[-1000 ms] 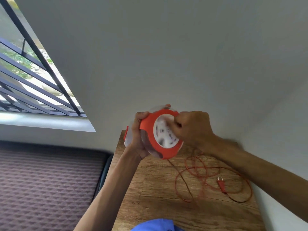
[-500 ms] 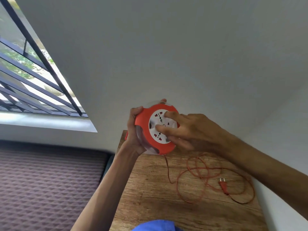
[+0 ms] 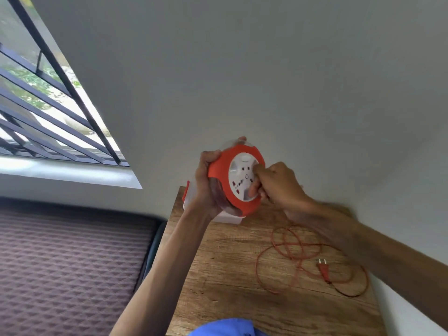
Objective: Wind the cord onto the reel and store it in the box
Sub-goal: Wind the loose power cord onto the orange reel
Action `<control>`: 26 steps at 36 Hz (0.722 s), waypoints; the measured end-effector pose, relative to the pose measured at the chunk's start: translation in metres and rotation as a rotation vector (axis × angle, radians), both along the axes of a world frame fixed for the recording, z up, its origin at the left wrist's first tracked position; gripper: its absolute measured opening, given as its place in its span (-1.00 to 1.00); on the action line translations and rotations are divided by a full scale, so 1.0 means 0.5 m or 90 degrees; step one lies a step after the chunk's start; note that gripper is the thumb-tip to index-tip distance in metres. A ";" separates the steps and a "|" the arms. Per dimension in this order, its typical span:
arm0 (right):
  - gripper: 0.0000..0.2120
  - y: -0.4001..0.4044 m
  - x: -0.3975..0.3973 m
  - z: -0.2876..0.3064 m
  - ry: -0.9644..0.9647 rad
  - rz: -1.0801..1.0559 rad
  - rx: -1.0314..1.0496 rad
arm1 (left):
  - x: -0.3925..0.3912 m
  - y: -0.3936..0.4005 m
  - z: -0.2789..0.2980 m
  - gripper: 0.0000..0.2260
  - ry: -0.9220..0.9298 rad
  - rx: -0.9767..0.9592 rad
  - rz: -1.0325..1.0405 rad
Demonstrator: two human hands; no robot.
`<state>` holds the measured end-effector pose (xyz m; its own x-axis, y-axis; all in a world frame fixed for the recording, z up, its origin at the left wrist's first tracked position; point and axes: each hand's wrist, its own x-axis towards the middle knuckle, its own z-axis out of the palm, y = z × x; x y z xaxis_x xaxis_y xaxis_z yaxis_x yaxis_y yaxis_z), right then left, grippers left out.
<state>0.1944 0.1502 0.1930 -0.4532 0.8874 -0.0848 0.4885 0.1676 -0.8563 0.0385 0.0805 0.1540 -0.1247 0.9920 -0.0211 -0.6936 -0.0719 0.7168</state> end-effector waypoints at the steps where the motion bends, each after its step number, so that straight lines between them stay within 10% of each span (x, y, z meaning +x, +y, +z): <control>1: -0.39 -0.001 0.001 0.002 0.007 0.026 -0.019 | 0.001 -0.002 0.002 -0.12 -0.005 -0.004 -0.003; 7: -0.77 0.004 0.038 0.036 -0.093 0.232 0.621 | -0.016 -0.012 -0.023 -0.18 -0.015 -0.034 -0.064; 10: -0.64 0.019 0.064 0.041 -0.192 0.508 0.854 | -0.019 -0.017 -0.017 -0.14 -0.023 -0.011 -0.102; 26: -0.36 0.010 0.040 0.047 -0.241 0.484 0.862 | -0.028 -0.013 -0.034 -0.19 -0.028 -0.009 -0.126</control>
<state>0.2143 0.1550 0.2166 -0.9416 -0.0135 0.3365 0.0812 0.9606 0.2657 0.0243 0.0741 0.1370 0.0743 0.9966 -0.0356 -0.7236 0.0785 0.6857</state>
